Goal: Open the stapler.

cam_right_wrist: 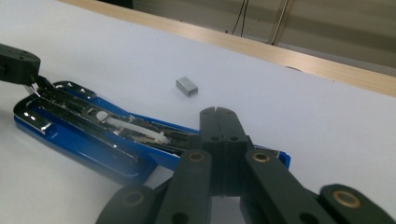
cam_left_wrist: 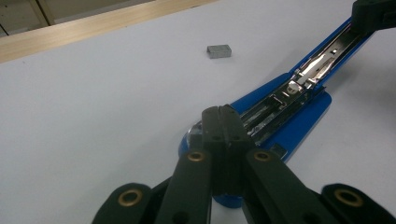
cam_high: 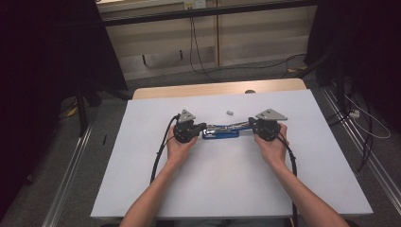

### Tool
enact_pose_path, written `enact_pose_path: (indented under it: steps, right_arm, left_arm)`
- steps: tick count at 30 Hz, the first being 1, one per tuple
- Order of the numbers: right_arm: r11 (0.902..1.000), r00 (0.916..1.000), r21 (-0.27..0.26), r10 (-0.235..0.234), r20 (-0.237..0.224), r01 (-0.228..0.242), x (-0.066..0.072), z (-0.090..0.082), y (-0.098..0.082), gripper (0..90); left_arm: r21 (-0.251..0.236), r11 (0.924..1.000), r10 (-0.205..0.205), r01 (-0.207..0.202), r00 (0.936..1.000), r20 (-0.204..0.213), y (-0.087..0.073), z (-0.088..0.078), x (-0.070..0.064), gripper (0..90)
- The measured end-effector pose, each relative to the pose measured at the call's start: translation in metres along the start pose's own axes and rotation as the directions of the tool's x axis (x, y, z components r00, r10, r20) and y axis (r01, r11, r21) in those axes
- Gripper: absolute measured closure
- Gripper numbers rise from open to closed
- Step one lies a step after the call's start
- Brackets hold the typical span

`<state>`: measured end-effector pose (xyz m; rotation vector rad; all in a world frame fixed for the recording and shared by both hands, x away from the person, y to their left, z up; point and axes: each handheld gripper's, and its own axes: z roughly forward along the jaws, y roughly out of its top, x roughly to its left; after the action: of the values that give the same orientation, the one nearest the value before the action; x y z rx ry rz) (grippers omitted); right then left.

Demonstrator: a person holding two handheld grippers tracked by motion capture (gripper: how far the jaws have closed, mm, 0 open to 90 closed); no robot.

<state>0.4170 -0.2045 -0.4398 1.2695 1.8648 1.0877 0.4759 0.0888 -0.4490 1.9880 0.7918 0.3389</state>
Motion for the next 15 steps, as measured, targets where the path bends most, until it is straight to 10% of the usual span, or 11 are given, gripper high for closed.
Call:
enact_pose_path:
  steps: [15]
  right_arm:
    - [0.9997,0.9996,0.022,-0.01,-0.025,0.011,0.0024,0.0048,-0.0046,90.0]
  left_arm:
    - [-0.017,0.9998,-0.001,0.001,1.0,-0.008,-0.0022,-0.0001,-0.0011,90.0]
